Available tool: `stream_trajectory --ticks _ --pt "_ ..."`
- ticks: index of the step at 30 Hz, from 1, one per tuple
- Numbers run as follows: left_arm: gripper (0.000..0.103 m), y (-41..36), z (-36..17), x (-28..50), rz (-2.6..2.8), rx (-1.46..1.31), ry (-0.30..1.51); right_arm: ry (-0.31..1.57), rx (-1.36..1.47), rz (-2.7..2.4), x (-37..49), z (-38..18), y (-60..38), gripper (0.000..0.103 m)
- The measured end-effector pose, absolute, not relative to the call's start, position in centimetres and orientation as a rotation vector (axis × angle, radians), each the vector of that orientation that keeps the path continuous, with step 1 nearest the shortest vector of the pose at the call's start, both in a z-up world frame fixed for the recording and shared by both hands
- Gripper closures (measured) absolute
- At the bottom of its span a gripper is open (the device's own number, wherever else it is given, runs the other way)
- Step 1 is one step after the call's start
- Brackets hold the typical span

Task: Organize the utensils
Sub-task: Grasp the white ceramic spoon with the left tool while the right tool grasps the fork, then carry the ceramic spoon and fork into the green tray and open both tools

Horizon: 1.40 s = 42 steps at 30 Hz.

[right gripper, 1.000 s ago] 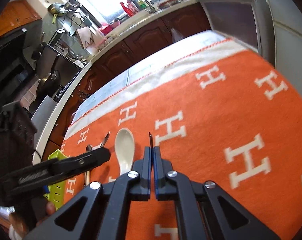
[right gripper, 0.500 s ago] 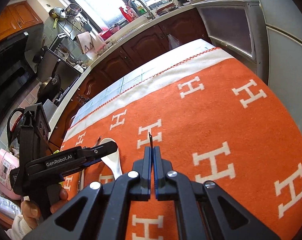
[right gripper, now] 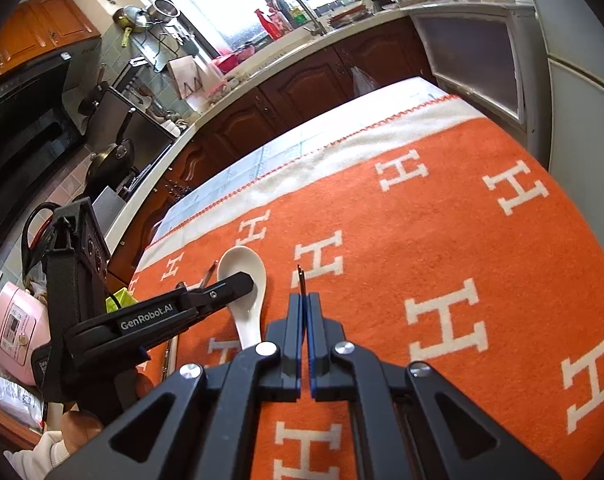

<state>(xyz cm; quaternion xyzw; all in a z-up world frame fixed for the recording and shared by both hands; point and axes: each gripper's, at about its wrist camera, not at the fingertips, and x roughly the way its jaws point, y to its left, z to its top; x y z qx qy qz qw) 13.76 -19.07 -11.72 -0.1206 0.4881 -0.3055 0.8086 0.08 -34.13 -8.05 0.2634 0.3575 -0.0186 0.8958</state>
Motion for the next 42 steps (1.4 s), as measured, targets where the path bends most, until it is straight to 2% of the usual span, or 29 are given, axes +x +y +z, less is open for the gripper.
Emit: stream_trajectory --ticks 13,25,33,42 --pt "0.098 -11.0 -3.8 8.6 -0.598 -0.112 0.869 0.69 0.467 0.131 -1.3 -3.0 -28.5 0.102" --pt "0.098 5.8 1.8 3.4 -0.319 -0.049 0.76 0.704 0.343 0.405 2.1 0.7 -16.2 0.102" --pt "0.098 11.5 -0.8 3.4 -0.144 0.005 0.833 0.778 0.191 0.515 5.2 -0.8 -7.2 0.102" --pt "0.098 10.8 -4.7 4.4 -0.163 0.018 0.922 0.888 0.052 0.552 6.8 -4.1 -3.3 0.101"
